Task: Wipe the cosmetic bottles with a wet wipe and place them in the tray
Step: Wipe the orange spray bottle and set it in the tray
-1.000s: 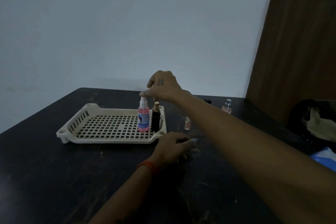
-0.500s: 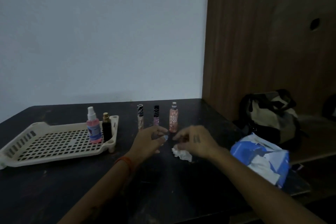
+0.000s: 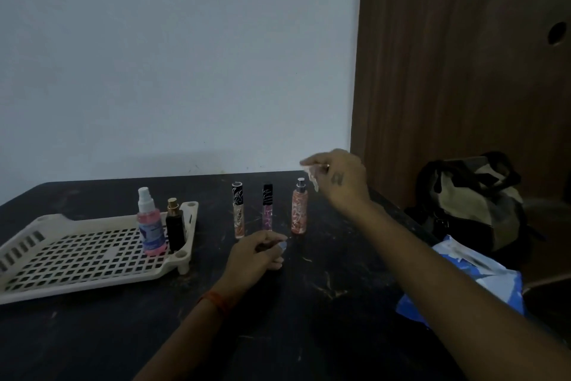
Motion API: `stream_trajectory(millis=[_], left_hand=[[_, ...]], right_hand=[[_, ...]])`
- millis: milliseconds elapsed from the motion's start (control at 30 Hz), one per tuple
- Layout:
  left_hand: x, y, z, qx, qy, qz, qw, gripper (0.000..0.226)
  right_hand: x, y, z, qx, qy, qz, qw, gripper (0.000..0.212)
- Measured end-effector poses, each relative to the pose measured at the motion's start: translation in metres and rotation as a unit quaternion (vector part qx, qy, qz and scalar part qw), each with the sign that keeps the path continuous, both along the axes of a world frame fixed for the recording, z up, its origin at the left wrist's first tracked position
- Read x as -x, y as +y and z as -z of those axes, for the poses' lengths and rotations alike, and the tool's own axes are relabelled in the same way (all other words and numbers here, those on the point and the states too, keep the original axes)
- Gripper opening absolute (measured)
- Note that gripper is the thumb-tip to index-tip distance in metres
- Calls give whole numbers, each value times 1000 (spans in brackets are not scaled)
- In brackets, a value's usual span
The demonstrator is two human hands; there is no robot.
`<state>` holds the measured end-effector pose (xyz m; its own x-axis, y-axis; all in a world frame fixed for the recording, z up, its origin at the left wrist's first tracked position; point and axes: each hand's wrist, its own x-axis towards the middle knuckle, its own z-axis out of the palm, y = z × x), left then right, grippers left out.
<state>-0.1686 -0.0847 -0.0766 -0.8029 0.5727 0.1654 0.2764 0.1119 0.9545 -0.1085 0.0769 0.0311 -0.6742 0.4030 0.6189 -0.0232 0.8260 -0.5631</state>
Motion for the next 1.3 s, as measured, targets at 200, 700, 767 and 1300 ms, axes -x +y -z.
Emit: stream_trajectory(millis=[200, 700, 767, 1300], left_hand=[[5, 1, 2, 15, -6, -3, 1000, 13], [1, -12, -24, -64, -108, 57, 990, 27], [-1, -14, -25, -74, -165, 124, 976, 31], [8, -22, -19, -140, -216, 100, 961, 30]], right_hand=[[46, 3, -6, -62, -170, -19, 983, 17], [-19, -20, -11, 31, -214, -187, 958, 17], [-23, -26, -4, 76, -199, -197, 957, 16], [-33, -65, 99, -104, 173, -107, 974, 34]])
